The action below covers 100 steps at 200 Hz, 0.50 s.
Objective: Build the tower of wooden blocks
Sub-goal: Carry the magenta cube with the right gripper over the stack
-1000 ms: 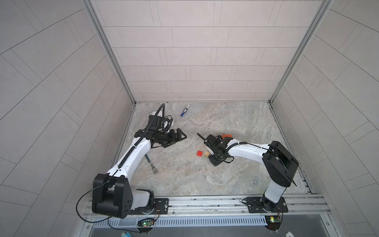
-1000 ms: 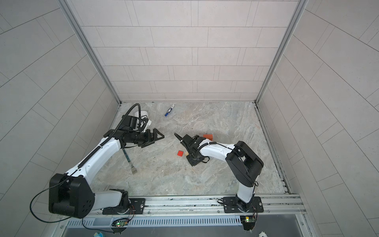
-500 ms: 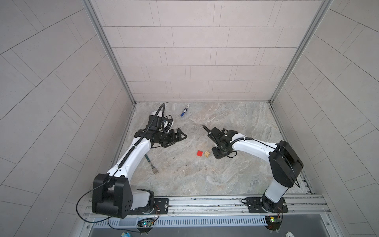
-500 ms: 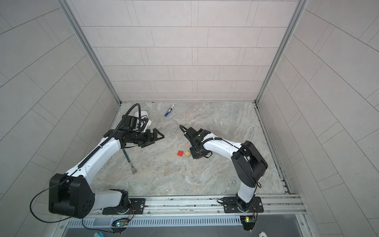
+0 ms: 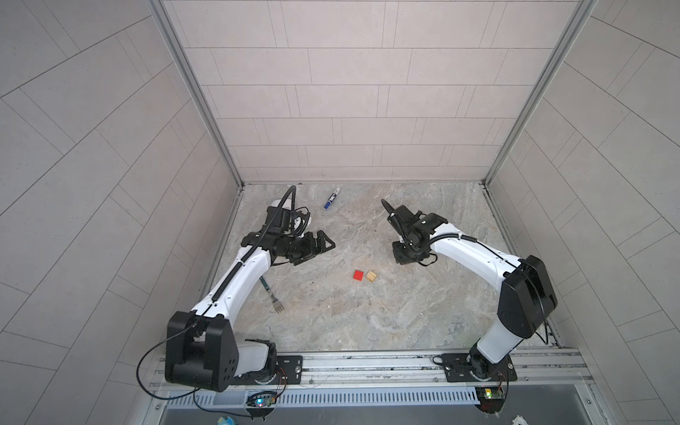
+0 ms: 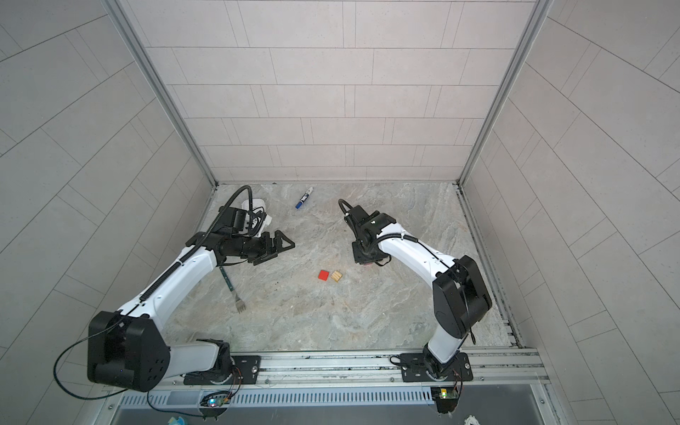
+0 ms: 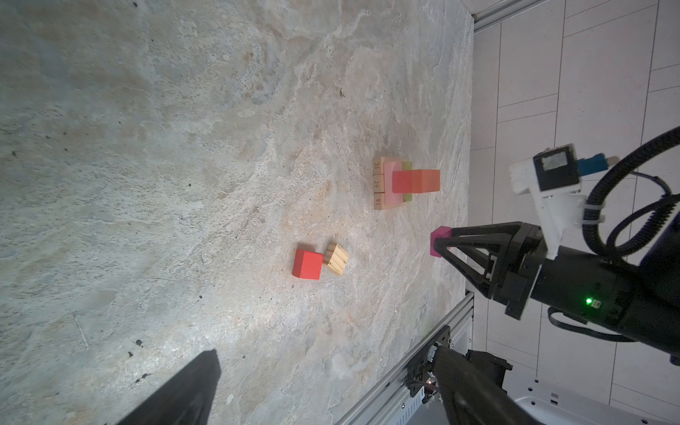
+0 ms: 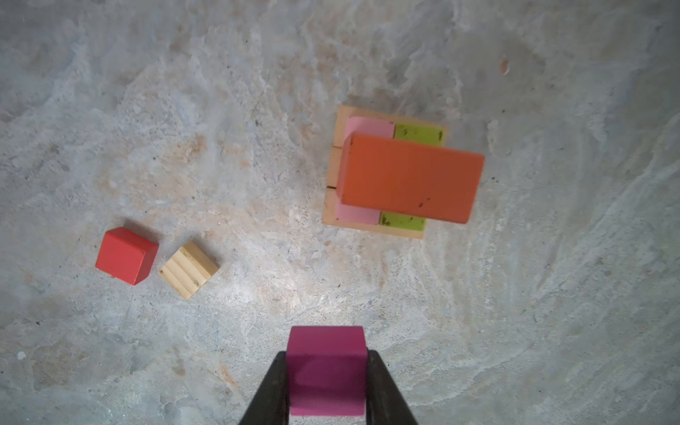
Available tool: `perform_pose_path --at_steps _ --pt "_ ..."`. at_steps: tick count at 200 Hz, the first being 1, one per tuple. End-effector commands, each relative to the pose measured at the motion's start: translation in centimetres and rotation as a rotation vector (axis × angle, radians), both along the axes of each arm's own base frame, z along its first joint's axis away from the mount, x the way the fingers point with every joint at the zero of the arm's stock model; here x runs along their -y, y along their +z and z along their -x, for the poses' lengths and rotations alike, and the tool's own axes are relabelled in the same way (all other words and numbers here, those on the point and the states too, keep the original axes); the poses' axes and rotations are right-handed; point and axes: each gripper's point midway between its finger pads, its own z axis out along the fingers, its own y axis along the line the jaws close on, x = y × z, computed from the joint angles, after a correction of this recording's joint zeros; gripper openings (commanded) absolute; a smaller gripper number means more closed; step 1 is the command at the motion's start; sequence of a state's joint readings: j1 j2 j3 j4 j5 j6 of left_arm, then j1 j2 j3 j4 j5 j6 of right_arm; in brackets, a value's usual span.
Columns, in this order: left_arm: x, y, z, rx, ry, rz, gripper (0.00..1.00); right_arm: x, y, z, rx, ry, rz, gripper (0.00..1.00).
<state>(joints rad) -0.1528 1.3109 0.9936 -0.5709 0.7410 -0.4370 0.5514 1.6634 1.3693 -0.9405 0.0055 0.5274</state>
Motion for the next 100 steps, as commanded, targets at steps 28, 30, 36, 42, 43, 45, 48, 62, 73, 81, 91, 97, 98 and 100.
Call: perform_pose_path --at_steps 28,30,36,42,43,45,48,62,73,81,91,97,98,100 --pt "0.1 0.3 0.2 0.013 -0.006 0.019 0.99 1.0 1.4 -2.0 0.018 -0.07 0.008 0.31" --pt "0.1 0.3 0.2 0.015 -0.005 0.018 0.99 1.0 1.5 -2.1 0.019 -0.072 0.008 0.31" --pt "0.1 0.4 0.2 0.016 -0.005 0.018 0.99 1.2 1.6 -2.3 0.02 -0.078 0.009 0.31" --pt "0.0 0.3 0.2 0.016 -0.005 0.018 0.99 1.3 1.7 -2.5 0.018 -0.083 0.012 0.31" --pt "0.0 0.3 0.2 0.015 -0.005 0.018 0.99 1.4 1.7 -2.5 0.018 -0.084 0.013 0.31" --pt "0.1 0.3 0.2 0.015 -0.005 0.018 0.99 1.4 1.7 -2.6 0.019 -0.086 0.013 0.31" --pt "0.0 0.3 0.2 0.015 -0.005 0.018 0.99 1.5 1.7 -2.7 0.018 -0.088 0.015 0.31" --pt "0.1 0.3 0.2 0.015 -0.005 0.021 0.99 1.8 1.9 -3.1 0.019 -0.097 0.021 0.31" --pt "0.1 0.3 0.2 0.015 -0.005 0.025 0.99 2.0 2.0 -3.4 0.023 -0.104 0.021 0.31" --pt "0.1 0.3 0.2 0.015 -0.005 0.026 0.99 2.0 2.0 -3.6 0.025 -0.107 0.021 0.31" --pt "0.2 0.3 0.2 0.014 -0.007 0.028 0.99 2.1 2.0 -3.8 0.024 -0.111 0.021 0.31" --pt "0.2 0.2 0.2 0.012 -0.007 0.028 0.99 2.2 2.0 -4.0 0.024 -0.113 0.021 0.31" --pt "0.2 0.2 0.2 0.012 -0.006 0.028 0.99 2.2 2.0 -4.0 0.023 -0.113 0.021 0.31" --pt "0.2 0.3 0.2 0.011 -0.004 0.029 0.99 2.2 2.0 -4.1 0.023 -0.114 0.022 0.31"
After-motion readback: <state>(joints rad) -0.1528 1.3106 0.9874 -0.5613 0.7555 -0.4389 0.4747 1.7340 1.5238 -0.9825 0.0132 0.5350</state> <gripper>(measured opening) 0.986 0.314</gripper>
